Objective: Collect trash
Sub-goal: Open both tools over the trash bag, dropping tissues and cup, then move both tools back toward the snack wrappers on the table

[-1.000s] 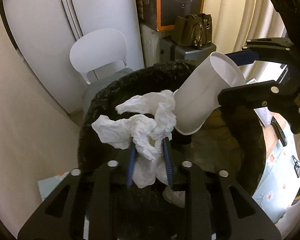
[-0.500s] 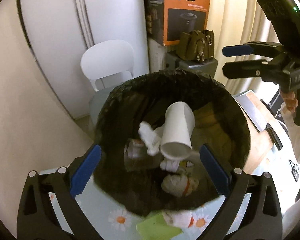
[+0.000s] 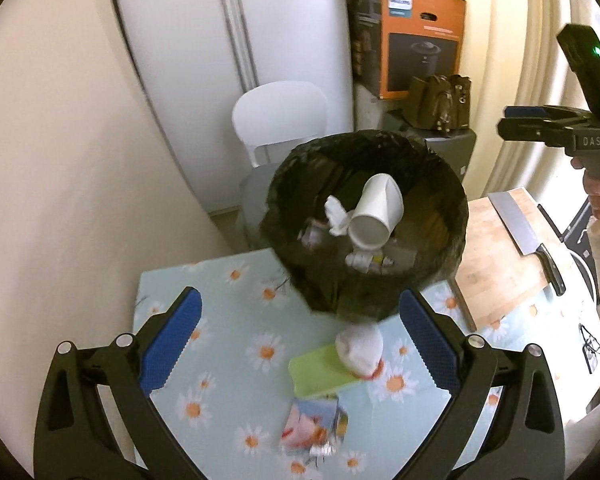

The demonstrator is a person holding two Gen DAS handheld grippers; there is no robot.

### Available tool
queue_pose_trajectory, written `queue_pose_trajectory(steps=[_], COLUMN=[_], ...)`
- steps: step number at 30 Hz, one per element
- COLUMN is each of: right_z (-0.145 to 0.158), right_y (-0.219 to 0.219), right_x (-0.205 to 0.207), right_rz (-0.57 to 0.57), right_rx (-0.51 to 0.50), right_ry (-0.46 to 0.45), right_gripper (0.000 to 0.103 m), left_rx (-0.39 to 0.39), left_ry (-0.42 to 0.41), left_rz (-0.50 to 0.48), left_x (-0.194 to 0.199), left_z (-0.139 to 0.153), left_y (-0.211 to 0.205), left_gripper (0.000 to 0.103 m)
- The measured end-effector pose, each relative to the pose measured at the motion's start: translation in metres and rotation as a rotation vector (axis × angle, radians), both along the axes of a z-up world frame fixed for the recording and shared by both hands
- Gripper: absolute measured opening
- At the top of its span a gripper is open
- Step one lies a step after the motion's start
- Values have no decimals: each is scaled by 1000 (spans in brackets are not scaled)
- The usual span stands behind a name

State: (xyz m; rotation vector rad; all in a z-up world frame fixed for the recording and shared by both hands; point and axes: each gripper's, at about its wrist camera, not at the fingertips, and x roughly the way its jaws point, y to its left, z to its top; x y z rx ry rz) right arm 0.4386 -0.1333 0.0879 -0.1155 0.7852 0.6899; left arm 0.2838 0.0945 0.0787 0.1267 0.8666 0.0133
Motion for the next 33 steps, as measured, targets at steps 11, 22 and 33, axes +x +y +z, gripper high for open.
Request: queue_pose_trajectory(steps=[11,22,33], right_z=[11,0,-15], right_y=[-25,-17,-7], right_x=[-53,-101,-140], right_rz=[51,135,224], right_rx=[-13,-46,-94], right_ry=[4,35,55], right_gripper=[89,89,89], left_rx=[-43,-102,-226], left_ry=[8,65,107], left_rz=[130,266,352], left_x=[-77,-147,-202], left_z=[7,-13,-49], left_y=[7,15,6], left_gripper=[97,97,97])
